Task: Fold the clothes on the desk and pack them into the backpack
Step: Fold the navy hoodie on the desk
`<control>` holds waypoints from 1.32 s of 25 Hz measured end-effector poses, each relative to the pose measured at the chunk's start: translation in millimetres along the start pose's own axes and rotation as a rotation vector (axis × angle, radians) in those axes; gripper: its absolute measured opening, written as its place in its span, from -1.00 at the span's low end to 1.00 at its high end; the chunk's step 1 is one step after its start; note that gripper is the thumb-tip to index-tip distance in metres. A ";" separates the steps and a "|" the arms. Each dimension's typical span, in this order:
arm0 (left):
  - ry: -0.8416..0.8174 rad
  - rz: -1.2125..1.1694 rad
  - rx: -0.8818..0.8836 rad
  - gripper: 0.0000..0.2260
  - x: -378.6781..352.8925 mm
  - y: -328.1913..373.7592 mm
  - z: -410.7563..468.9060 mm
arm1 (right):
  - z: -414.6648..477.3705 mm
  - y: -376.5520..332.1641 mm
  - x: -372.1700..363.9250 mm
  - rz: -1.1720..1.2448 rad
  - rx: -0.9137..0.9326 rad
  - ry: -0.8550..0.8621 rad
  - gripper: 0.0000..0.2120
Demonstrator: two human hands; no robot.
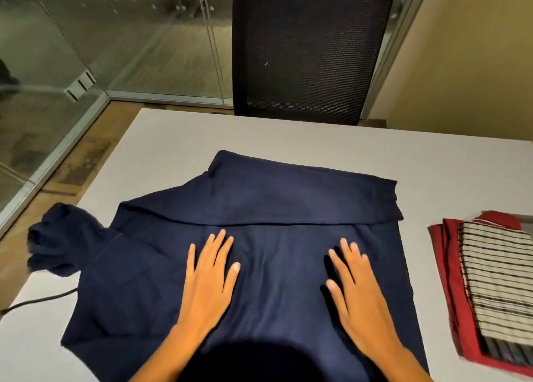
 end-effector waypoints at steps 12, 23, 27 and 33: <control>-0.221 0.096 0.162 -0.40 -20.9 -17.2 -204.3 | -170.3 -3.8 -19.4 -0.245 -0.076 -0.220 -0.37; -0.084 -0.055 0.224 -0.47 4.6 -27.5 -183.7 | -160.6 -26.5 -17.3 -0.127 -0.054 -0.185 -0.38; -0.052 0.017 0.337 -0.50 9.1 -80.3 -109.4 | -108.5 -69.8 -40.0 -0.079 0.078 -0.173 -0.41; -0.153 0.023 0.633 -0.43 -27.9 -157.0 -135.7 | -44.7 -86.7 -98.8 -0.196 0.188 -0.346 -0.39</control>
Point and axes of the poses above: each hand's wrist, its own z-axis towards the middle knuckle, its own x-axis out of the back of the hand, y = z × x, the point moved 4 cm from there along z, towards the middle knuckle, and after that the axes turned 12 degrees about z, right-handed, at the moved point
